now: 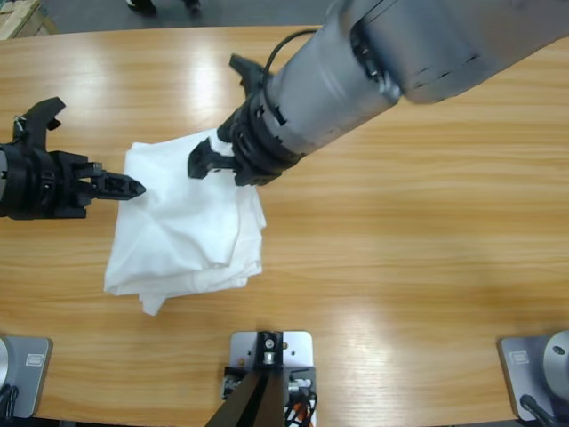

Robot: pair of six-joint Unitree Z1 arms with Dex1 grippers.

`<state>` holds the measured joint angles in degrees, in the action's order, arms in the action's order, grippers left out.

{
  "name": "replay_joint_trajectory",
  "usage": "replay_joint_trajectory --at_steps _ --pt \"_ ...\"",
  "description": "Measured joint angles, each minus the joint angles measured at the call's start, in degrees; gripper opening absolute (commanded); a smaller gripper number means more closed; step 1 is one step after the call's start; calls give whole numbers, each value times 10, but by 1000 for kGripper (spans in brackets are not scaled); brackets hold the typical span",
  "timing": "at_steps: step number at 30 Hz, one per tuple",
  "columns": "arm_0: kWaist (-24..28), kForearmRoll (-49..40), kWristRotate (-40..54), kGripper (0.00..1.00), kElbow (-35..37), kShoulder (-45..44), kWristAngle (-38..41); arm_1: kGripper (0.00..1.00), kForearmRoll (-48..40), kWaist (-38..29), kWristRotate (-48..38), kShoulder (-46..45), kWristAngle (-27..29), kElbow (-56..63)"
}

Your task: Fold clothes

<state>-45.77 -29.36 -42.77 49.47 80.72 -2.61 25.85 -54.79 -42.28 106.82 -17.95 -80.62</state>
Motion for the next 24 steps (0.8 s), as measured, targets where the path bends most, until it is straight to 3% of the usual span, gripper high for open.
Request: replay_joint_trajectory --at_steps 2,6,14,24 --pt "0 0 0 0 6 -5 0 0 2 0 6 -19 0 0" --pt "0 10 21 0 27 0 0 0 -51 0 11 -27 -71 14" --pt "5 90 39 0 29 86 25 0 -234 0 10 18 -173 131" --pt "10 109 38 0 -16 128 32 0 -310 0 7 58 -190 203"
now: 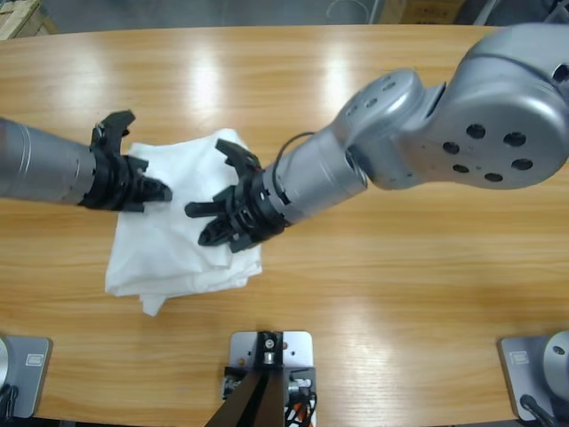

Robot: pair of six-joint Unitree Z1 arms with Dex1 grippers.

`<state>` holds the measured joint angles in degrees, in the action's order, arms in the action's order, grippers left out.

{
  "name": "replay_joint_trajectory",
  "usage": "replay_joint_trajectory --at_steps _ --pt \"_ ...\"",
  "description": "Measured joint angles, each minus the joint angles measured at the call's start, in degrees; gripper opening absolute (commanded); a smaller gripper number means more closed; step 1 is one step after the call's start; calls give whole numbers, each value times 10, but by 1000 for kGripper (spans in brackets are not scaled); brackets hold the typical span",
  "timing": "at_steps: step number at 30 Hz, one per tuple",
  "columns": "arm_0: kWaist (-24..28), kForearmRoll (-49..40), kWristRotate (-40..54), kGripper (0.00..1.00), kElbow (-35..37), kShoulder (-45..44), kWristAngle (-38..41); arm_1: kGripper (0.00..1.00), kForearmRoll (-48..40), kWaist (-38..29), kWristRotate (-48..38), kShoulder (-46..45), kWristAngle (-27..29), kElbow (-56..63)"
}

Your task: Fold clothes

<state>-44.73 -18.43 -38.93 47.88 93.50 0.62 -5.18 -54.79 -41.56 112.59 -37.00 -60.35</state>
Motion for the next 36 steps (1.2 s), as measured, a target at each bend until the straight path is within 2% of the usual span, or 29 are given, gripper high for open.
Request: replay_joint_trajectory --at_steps 7,15,20,23,26,30,36 --pt "0 8 -1 0 -27 0 2 0 -43 0 -12 30 0 54" --pt "1 31 -2 0 -31 6 9 0 -75 0 -18 50 1 60" --pt "1 31 -2 0 -38 -65 11 0 -38 0 -10 8 18 56" --pt "-2 16 -7 0 -42 -141 13 0 -4 0 -6 -37 19 28" --pt "-16 5 -17 0 -64 -187 18 0 12 0 -3 -43 14 -9" --pt "-33 5 -31 0 -105 -192 52 0 17 0 7 -4 -12 -68" --pt "-57 33 -50 0 -133 -168 57 0 20 30 20 59 -41 -120"
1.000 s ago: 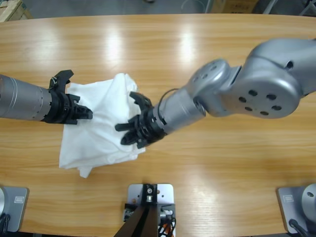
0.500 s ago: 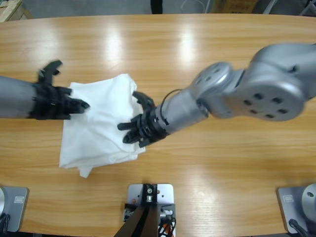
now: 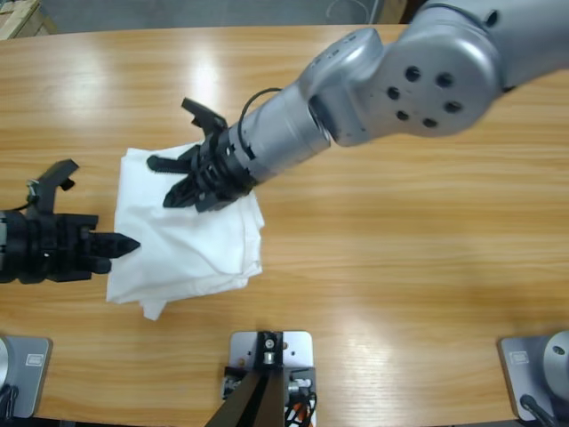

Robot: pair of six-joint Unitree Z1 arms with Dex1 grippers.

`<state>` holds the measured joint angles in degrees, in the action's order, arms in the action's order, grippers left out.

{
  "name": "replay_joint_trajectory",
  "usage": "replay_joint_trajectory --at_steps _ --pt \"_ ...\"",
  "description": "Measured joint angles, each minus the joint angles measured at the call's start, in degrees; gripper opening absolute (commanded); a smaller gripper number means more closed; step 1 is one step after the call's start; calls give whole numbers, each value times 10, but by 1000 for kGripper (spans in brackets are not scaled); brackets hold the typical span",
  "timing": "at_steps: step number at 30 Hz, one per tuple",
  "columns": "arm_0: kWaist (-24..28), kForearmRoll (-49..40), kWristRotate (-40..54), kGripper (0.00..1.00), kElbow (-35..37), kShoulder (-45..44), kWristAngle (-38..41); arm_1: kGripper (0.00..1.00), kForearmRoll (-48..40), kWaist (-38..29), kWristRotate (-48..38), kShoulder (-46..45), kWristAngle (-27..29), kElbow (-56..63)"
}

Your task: Fold clothes

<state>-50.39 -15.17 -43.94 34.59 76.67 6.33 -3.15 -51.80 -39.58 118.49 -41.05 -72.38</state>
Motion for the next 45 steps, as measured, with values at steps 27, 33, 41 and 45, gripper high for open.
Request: replay_joint_trajectory --at_steps 27,33,41,45 --pt "-30 97 -39 0 -52 89 0 0 15 163 55 77 -29 -54" --pt "-18 97 -39 0 3 28 0 0 42 101 59 -75 -36 -14" --pt "58 91 -39 0 18 39 -13 0 -80 -9 53 -113 -23 214" --pt "90 91 -39 0 18 66 -13 0 -111 -10 50 -86 -23 220"
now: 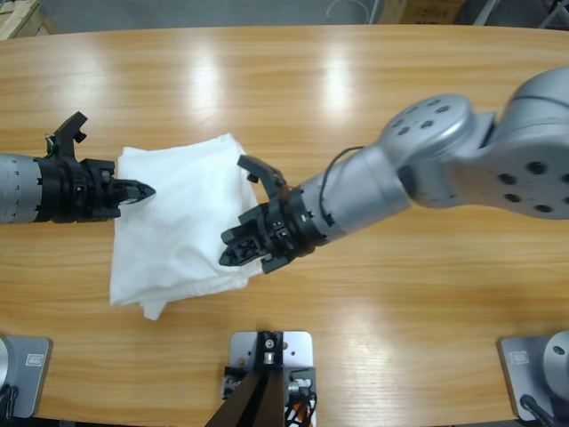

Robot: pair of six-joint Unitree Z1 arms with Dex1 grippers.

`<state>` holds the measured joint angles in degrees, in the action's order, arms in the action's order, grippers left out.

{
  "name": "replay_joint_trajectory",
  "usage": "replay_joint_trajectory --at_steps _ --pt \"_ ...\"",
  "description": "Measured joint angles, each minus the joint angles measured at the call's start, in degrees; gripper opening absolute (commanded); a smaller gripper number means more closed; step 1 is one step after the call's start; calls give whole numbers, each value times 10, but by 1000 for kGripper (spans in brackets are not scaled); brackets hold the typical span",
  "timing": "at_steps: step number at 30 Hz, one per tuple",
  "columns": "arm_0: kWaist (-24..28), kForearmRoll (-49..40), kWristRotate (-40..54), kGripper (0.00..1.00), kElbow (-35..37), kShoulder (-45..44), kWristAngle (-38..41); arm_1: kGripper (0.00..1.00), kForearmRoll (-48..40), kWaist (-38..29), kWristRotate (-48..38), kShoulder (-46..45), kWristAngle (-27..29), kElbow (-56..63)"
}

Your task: Fold clothes

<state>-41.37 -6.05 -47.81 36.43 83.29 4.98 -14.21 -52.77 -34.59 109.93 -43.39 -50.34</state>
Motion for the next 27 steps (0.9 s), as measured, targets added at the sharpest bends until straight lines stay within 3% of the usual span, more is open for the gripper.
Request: replay_joint_trajectory --at_steps 9,18,27 --pt "39 0 0 0 -16 6 0 0 -14 0 -10 75 0 -11" --pt "42 22 1 0 -16 41 0 0 9 0 -30 69 62 5" --pt "61 46 41 0 -16 71 0 0 22 -2 -34 64 74 6"
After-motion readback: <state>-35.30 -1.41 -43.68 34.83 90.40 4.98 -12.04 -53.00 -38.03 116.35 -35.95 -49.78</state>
